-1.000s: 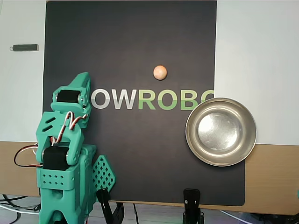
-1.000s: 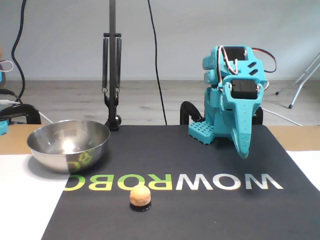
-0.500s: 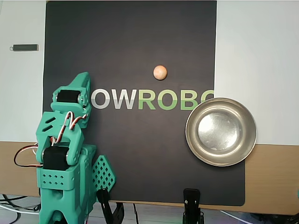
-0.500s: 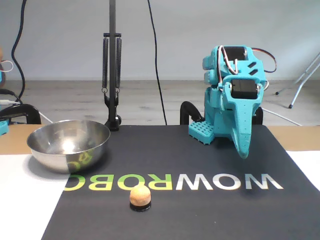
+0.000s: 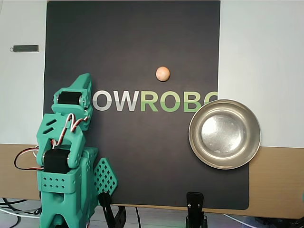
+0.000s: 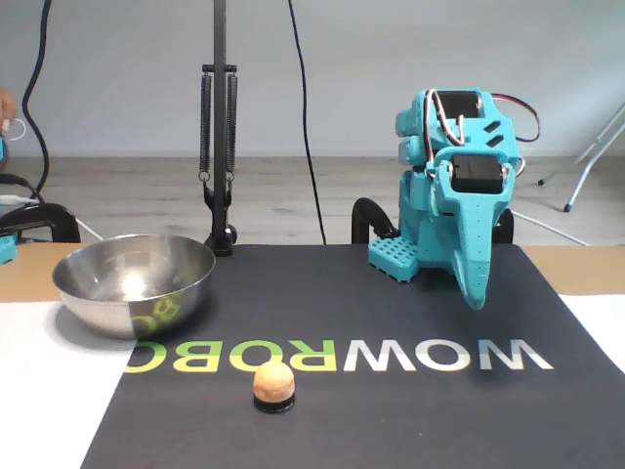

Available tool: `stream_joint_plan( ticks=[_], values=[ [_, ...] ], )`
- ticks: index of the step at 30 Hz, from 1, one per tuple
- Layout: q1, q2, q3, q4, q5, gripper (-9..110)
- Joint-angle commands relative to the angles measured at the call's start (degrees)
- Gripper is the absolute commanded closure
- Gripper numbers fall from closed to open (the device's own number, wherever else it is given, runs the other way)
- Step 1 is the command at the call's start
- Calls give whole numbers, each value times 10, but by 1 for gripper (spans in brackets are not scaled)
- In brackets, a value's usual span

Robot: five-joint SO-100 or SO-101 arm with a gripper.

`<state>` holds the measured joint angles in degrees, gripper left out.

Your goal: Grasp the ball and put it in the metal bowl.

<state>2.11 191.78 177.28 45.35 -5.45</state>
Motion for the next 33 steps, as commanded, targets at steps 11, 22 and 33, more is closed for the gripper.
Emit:
stream_joint_plan(
  ticks=[11, 22, 33],
  values=[
    [3, 13, 8, 1, -3, 101],
    [15, -123, -120, 4, -4, 101],
    [17, -312, -310, 27, 0, 101]
  ],
)
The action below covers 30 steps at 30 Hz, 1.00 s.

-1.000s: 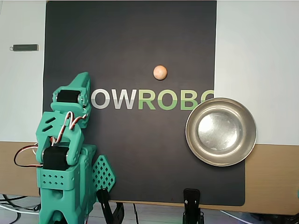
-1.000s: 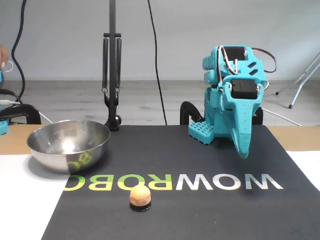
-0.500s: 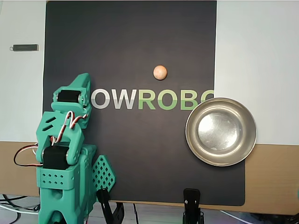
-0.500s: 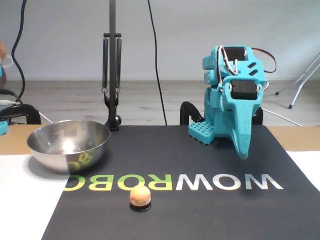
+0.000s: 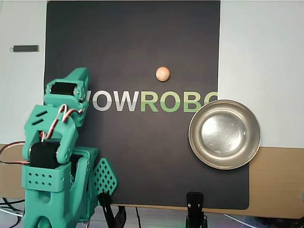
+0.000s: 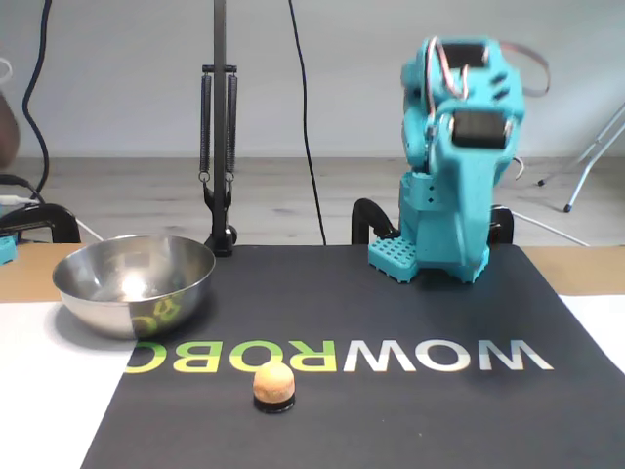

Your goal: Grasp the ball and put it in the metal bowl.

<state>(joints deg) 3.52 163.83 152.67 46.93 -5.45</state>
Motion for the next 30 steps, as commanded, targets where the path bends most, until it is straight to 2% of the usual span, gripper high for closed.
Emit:
stream_joint_plan(
  ticks=[1, 10, 30],
  values=[
    [3, -49, -89, 32, 0, 101],
    [3, -222, -310, 183, -1, 101],
    [4, -562, -607, 305, 1, 101]
  ],
)
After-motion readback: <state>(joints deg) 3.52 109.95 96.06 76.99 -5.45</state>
